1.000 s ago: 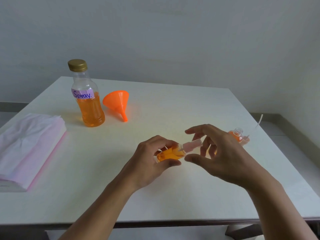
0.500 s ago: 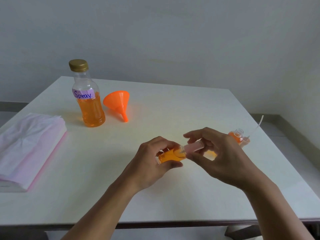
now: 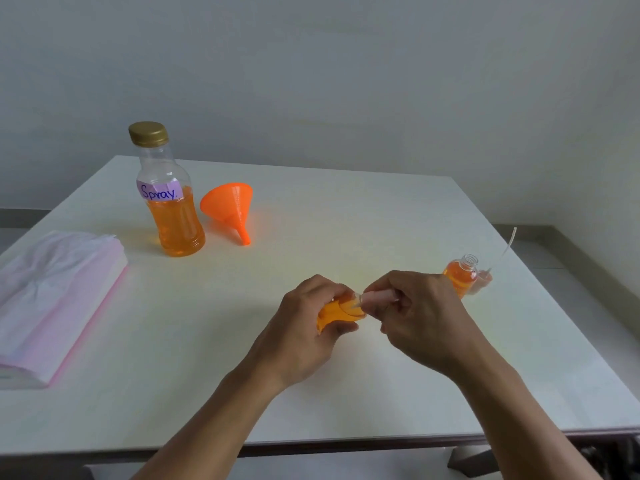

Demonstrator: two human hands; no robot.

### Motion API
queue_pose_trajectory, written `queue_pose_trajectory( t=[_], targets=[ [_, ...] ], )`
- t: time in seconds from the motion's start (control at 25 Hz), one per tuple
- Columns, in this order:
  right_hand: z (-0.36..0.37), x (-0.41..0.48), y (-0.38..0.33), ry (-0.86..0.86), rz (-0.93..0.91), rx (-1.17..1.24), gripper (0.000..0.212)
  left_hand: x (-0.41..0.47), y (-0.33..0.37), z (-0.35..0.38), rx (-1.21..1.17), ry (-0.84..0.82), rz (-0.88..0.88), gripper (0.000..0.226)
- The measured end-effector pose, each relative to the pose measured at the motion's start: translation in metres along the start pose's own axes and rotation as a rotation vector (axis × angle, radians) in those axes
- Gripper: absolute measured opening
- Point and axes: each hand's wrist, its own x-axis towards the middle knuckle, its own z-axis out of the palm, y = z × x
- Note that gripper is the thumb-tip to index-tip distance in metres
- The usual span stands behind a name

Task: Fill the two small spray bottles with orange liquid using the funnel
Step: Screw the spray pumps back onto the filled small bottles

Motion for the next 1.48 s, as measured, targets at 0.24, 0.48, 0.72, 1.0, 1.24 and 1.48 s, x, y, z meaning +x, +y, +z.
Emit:
queue_pose_trajectory(
  t=[0.24,0.48,0.72,1.0,1.24,1.48],
  targets=[
    [-0.002,0.000,-0.007,0.009,0.181,0.234,0.013,0.003,0.007,0.009,0.026,0.170,-0.018,0.037],
    [-0.043,-0.017,0.008,-0.072,0.267,0.232,0.022,0.012,0.002,0.012,-0.146,0.202,-0.242,0.030],
    [-0.071,-0.040,0.040,-0.256,0.406,0.098,0.018,0.014,0.002,0.016,-0.162,0.189,-0.304,0.047],
    [-0.087,-0.045,0.094,-0.101,0.588,-0.114,0.022,-0.038,0.032,0.045,0.013,0.350,-0.369,0.040],
    [-0.073,-0.031,0.119,0.219,0.733,-0.001,0.026,-0.018,0.059,0.087,-0.010,0.075,-0.252,0.026],
    [-0.053,-0.012,0.132,0.395,0.592,0.059,0.057,0.048,0.072,0.130,-0.038,0.016,-0.253,0.068]
  ],
)
